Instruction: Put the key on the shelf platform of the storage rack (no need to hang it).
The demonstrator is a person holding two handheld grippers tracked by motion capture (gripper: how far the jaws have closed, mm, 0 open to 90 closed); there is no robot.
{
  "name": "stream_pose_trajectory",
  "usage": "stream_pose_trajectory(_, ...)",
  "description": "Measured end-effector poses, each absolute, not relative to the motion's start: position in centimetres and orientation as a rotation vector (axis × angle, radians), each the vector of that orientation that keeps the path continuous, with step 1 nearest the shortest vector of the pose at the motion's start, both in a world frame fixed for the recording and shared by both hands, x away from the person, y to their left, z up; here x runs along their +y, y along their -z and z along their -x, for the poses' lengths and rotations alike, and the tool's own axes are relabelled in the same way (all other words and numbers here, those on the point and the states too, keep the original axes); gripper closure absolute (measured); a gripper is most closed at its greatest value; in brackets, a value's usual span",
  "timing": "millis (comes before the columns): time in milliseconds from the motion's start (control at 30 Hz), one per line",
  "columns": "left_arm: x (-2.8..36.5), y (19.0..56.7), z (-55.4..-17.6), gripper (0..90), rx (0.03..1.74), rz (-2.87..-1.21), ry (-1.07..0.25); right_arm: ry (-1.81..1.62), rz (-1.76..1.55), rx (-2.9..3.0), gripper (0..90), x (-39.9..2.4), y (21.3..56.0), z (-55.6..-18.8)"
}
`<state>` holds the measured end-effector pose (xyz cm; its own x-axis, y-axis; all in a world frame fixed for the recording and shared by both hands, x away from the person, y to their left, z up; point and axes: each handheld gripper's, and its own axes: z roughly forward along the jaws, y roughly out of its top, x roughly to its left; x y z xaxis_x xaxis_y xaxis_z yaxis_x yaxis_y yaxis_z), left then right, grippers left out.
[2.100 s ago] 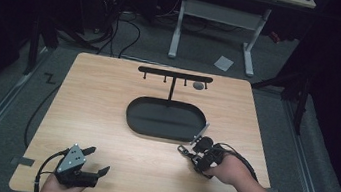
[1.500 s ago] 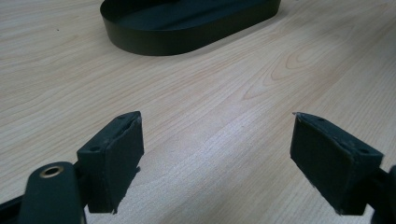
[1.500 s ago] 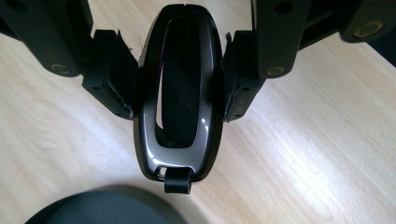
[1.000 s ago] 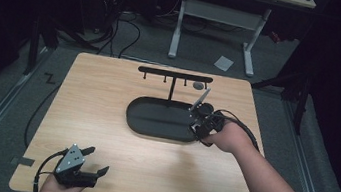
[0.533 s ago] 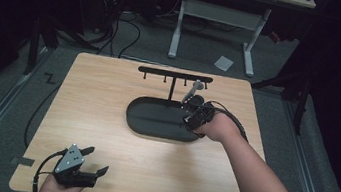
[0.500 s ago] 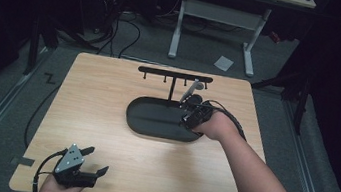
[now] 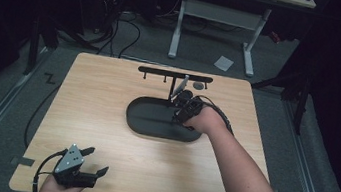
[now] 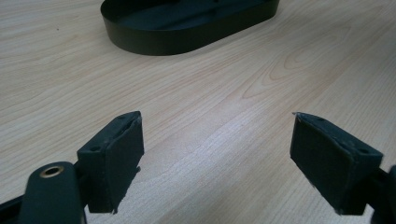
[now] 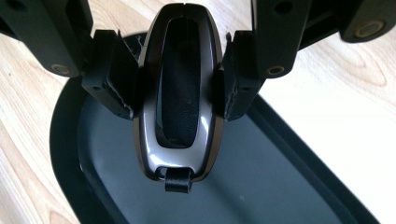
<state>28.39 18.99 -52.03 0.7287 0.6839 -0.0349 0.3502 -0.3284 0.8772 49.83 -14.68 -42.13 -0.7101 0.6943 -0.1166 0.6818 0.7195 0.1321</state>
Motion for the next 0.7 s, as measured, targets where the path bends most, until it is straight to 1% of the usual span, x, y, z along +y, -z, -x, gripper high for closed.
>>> stream_pose_trajectory(300, 19.0, 52.1, -28.3, 18.3, 0.789, -1.948, -0.418, -0.160, -1.116, 2.748, 48.8, -13.2, 42.5, -51.4)
stream_pose_trajectory(467, 18.9, 52.1, -28.3, 18.3, 0.788, -1.947, -0.419, -0.156, -1.101, 2.750, 48.8, -12.6, 42.8, -51.5)
stream_pose_trajectory(700, 18.9, 52.1, -28.3, 18.4, 0.785, -1.960, -0.417, -0.108, -1.103, 2.770, 48.7, -13.6, 44.3, -50.8)
